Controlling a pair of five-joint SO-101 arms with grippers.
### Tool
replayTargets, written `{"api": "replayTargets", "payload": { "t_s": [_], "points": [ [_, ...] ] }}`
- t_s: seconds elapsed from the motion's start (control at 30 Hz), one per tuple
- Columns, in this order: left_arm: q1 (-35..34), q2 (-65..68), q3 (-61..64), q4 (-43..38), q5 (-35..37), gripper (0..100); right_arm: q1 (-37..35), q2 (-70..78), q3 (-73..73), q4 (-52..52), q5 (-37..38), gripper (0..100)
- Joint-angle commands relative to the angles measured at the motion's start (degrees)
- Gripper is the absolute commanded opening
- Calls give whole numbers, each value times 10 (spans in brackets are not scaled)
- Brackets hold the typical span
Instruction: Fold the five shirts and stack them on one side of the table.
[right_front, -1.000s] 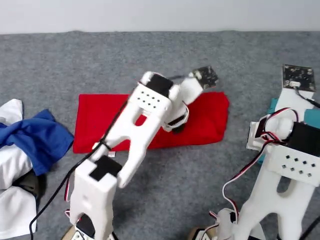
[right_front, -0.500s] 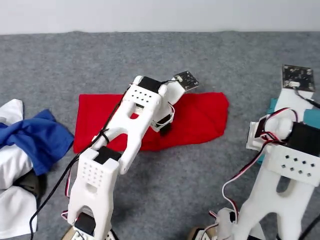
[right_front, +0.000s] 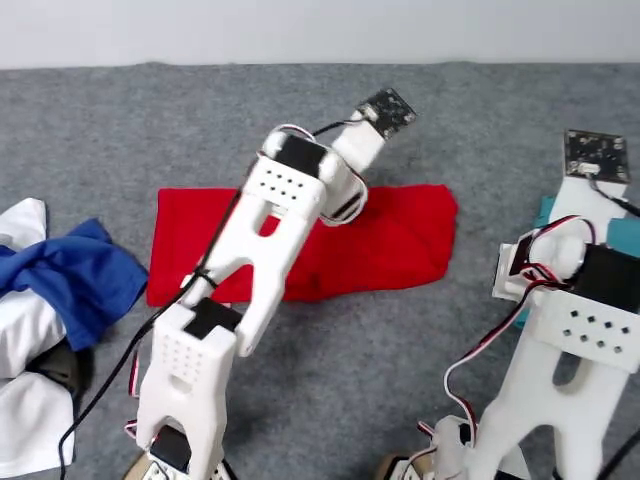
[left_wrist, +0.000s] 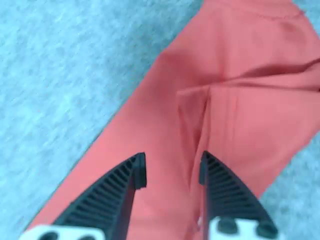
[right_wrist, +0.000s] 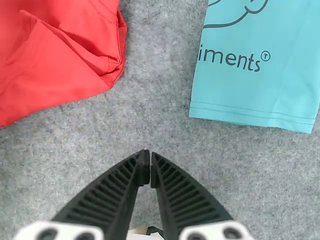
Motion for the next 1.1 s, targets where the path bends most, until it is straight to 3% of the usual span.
{"api": "replayTargets", "payload": {
  "t_s": [0.0,0.23,0.43,0.77,0.97,1.07],
  "points": [
    [29,19,-25,-41,6,175,0,-15,-2,19,-2,9],
    [45,81,-32,-86,6,174,0,-15,-1,20,-2,9],
    [12,132,-90,-63,6,174,0,-15,-1,19,-1,9],
    [18,146,-248,105,7,173,0,-15,-1,20,-1,9],
    [1,147,-394,214,79,173,0,-15,-1,21,-1,9],
    [-40,137,-410,224,111,173,0,-15,-1,21,-1,9]
  ]
}}
